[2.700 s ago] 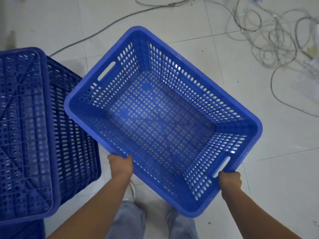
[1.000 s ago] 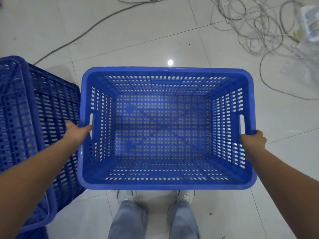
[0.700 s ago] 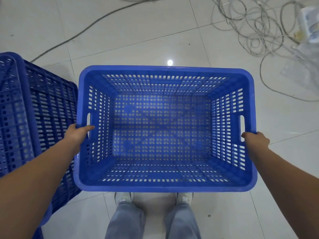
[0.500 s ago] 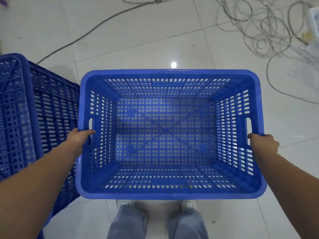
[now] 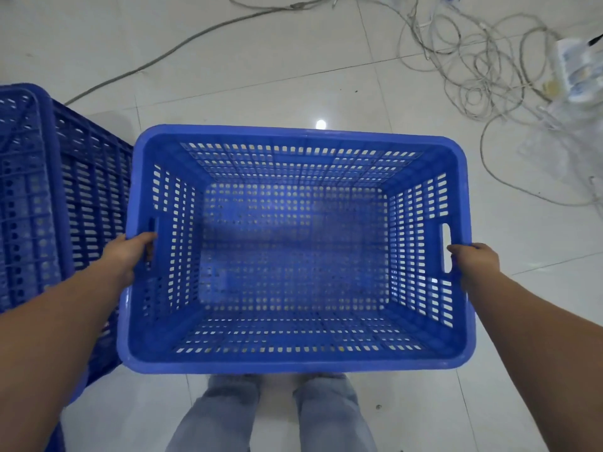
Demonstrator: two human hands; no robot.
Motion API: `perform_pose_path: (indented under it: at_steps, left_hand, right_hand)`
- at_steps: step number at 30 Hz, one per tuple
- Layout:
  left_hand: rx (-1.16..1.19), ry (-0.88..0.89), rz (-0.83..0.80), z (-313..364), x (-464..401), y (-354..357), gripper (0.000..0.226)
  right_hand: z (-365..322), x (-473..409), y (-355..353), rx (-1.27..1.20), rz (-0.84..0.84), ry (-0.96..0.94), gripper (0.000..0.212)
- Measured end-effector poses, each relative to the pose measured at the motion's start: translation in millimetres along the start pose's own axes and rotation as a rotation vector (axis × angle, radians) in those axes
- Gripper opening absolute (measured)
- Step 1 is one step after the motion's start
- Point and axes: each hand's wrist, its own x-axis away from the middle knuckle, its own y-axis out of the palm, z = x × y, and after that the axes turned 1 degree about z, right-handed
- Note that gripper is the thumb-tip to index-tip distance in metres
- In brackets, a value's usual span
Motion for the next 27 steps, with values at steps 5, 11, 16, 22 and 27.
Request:
perform_pose_path:
  at_steps: [5,11,16,22,27]
  left_hand:
    - [0.024,-0.007,-0.029,17.9,40.9,-32.8,0.021]
    - [0.048,0.091,-0.029,83.3,132.2,-85.6,0.029]
    - [0.037,0.289,0.004,134.7,233.3,-159.7,0.029]
    - [0.037,0.491,0.014,187.8,318.2,-240.4,0.034]
    - [0.088,0.537,0.151,225.3,358.0,-321.0,0.028]
  right_hand:
    - [-15.1,29.9,-41.3,-0.022,-0.003,-0.032,0.036]
    - [-68.1,88.8,-123.8,-0.035,0.002,-0.139,0.020]
    - [-127.5,156.7,-212.8,0.028,-0.063,-0.259,0.026]
    - [-193.1,248.5,-297.3,0.057,-0.051,-0.450,0.037]
    - [-231.1,347.2,-350.3,0.158,0.082,-0.599,0.020]
